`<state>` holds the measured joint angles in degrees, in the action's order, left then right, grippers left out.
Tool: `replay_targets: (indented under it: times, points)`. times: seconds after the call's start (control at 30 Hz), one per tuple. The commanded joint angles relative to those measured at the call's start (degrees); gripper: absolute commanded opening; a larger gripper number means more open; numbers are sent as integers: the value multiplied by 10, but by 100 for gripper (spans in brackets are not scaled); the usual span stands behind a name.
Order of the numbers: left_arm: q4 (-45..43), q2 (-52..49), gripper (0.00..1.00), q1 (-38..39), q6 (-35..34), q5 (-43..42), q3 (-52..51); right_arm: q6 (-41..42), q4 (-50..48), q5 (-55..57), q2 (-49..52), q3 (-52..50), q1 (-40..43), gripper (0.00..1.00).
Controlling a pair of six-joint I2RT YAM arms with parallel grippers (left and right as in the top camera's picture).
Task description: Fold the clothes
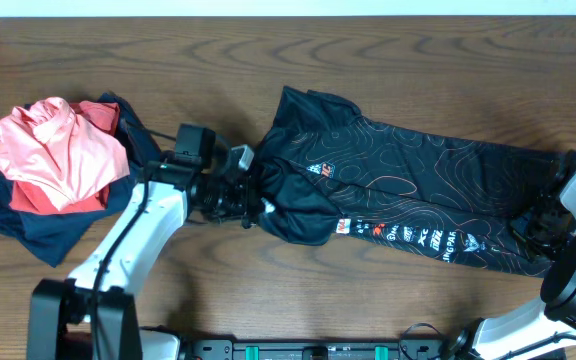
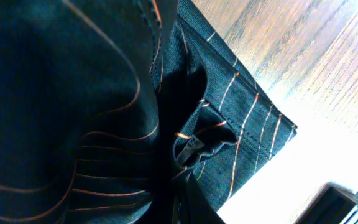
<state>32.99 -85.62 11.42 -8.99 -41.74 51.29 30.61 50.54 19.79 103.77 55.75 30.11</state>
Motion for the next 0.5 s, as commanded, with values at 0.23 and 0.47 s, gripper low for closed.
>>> replay_targets:
  times: [0.23,0.47]
  points:
    - [-223,10,6,0,-109,3,13,2,2,-24,19,-8,6,2]
    - [-282,4,15,1,-128,49,13,2,77,-25,19,68,6,1]
